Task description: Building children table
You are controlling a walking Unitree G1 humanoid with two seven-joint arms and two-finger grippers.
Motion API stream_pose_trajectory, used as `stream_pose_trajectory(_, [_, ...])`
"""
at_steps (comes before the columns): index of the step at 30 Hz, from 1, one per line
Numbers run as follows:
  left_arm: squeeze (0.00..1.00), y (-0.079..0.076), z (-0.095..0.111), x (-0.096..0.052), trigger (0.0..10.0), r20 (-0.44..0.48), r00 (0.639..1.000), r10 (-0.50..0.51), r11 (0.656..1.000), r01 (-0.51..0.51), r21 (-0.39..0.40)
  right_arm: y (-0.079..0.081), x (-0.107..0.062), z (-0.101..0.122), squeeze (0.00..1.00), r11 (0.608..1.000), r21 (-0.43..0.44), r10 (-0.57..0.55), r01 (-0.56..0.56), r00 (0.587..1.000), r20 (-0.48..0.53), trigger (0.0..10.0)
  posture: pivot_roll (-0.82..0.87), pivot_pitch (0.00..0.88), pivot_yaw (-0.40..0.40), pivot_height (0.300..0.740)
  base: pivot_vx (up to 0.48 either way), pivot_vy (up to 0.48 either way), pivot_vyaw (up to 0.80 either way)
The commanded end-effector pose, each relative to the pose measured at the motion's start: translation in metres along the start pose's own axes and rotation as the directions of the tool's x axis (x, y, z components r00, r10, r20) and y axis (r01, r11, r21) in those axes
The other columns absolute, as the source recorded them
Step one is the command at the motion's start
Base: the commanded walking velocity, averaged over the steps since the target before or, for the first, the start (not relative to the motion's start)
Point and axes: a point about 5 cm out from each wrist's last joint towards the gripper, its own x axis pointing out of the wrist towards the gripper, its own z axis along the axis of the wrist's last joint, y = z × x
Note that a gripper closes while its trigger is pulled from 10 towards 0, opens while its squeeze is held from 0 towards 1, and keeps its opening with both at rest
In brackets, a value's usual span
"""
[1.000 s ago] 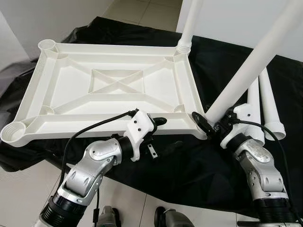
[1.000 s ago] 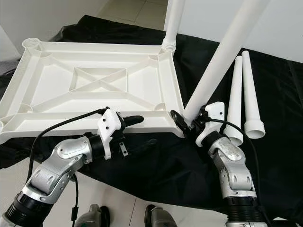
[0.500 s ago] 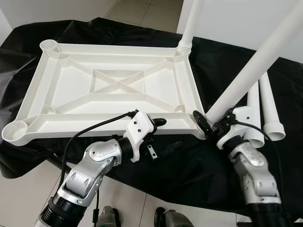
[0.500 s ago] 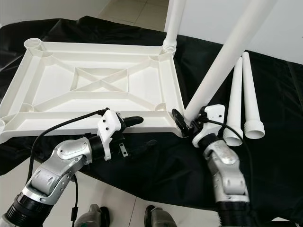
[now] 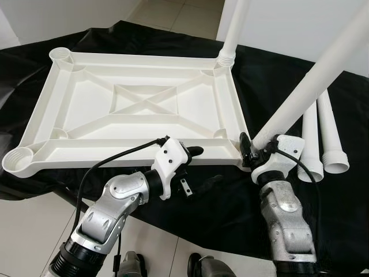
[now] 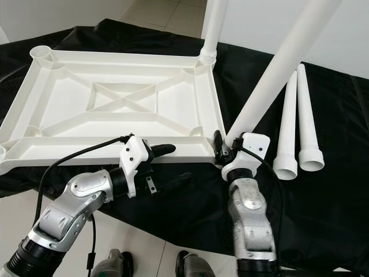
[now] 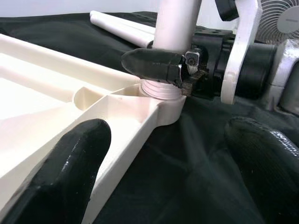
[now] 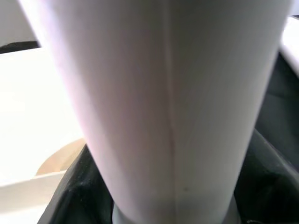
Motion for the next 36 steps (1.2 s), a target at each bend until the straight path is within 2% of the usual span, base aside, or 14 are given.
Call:
stream_pose_trajectory(1, [0.0,-0.002,-0.001,0.001,10.0,0.001,1.0,-0.005,1.0,0.005,-0.003,-0.006,-0.008,-0.017,0.0,0.995,-0.039,-0.094,0.09,0.992,-0.09,10.0,0.04,0.186,-0.06,0.74,0.0,0.0,0.0])
stream_pose_trajectory(7, [0.0,-0.003,-0.001,0.001,10.0,0.002,1.0,-0.009,1.0,0.009,-0.005,-0.006,-0.008,-0.017,0.0,0.997,-0.013,-0.077,0.076,0.993,-0.089,10.0,0.04,0.184,-0.055,0.74,0.0,0.0,0.0])
stream_pose_trajectory(8, [0.0,-0.003,-0.001,0.001,10.0,0.002,1.0,-0.013,1.0,0.013,-0.006,-0.005,-0.007,-0.016,0.55,0.999,0.004,-0.044,0.044,0.996,-0.08,10.0,0.04,0.184,-0.051,0.74,0.0,0.0,0.0])
stream_pose_trajectory(10, [0.0,-0.003,-0.001,0.001,10.0,0.002,1.0,-0.013,1.0,0.013,-0.006,-0.005,-0.007,-0.016,0.55,0.999,0.004,-0.044,0.044,0.996,-0.08,10.0,0.04,0.184,-0.051,0.74,0.0,0.0,0.0])
stream_pose_trajectory(11, [0.0,-0.003,-0.001,0.001,10.0,0.001,1.0,-0.016,1.0,0.016,-0.005,-0.004,-0.006,-0.014,1.0,1.0,0.021,-0.016,0.017,0.998,-0.067,10.0,0.04,0.183,-0.051,0.74,0.0,0.0,0.0])
stream_pose_trajectory(21, [0.0,-0.006,-0.002,0.003,10.0,0.009,1.0,-0.021,0.999,0.021,-0.031,0.001,0.0,-0.006,1.0,0.989,0.048,0.142,-0.141,0.99,-0.017,10.0,0.04,0.167,-0.051,0.74,0.0,0.0,0.0])
stream_pose_trajectory(22, [0.0,-0.008,-0.003,0.003,10.0,0.011,1.0,-0.023,0.999,0.023,-0.034,0.003,0.001,-0.006,0.58,0.982,0.053,0.182,-0.181,0.983,-0.014,10.0,0.04,0.166,-0.051,0.74,0.0,0.0,0.0])
stream_pose_trajectory(23, [0.0,-0.008,-0.003,0.003,10.0,0.011,1.0,-0.023,0.999,0.023,-0.034,0.003,0.001,-0.006,0.58,0.982,0.053,0.182,-0.181,0.983,-0.014,10.0,0.04,0.166,-0.051,0.74,0.0,0.0,0.0])
stream_pose_trajectory(24, [0.0,-0.009,-0.003,0.004,10.0,0.011,1.0,-0.025,0.999,0.025,-0.035,0.004,0.001,-0.006,0.0,0.973,0.056,0.223,-0.222,0.975,-0.014,10.0,0.04,0.164,-0.051,0.74,0.0,0.0,0.0])
stream_pose_trajectory(29, [0.0,-0.01,-0.005,0.003,10.0,0.006,1.0,-0.023,0.999,0.023,-0.047,-0.002,0.007,-0.007,0.0,0.941,0.034,0.338,-0.337,0.94,-0.035,10.0,0.05,0.152,-0.054,0.74,0.0,0.0,0.0])
stream_pose_trajectory(31, [0.0,-0.009,-0.005,0.003,10.0,0.007,1.0,-0.017,0.999,0.017,-0.051,-0.004,0.009,-0.006,0.0,0.911,0.014,0.412,-0.412,0.911,-0.033,10.0,0.05,0.148,-0.054,0.74,0.0,0.0,0.0])
stream_pose_trajectory(32, [0.0,-0.009,-0.005,0.003,10.0,0.007,1.0,-0.017,0.999,0.017,-0.051,-0.004,0.009,-0.006,0.0,0.911,0.014,0.412,-0.412,0.911,-0.033,10.0,0.05,0.148,-0.054,0.74,0.0,0.0,0.0])
stream_pose_trajectory(33, [0.0,-0.009,-0.004,0.002,10.0,0.009,1.0,-0.014,0.999,0.014,-0.052,-0.006,0.011,-0.005,0.0,0.877,0.011,0.48,-0.48,0.877,-0.027,10.0,0.05,0.147,-0.053,0.74,0.0,0.0,0.0])
stream_pose_trajectory(36, [0.0,-0.009,-0.004,0.002,10.0,0.009,1.0,-0.013,0.999,0.014,-0.052,-0.007,0.012,-0.004,0.0,0.859,0.001,0.511,-0.511,0.859,-0.026,10.0,0.06,0.147,-0.054,0.74,0.0,0.0,0.0])
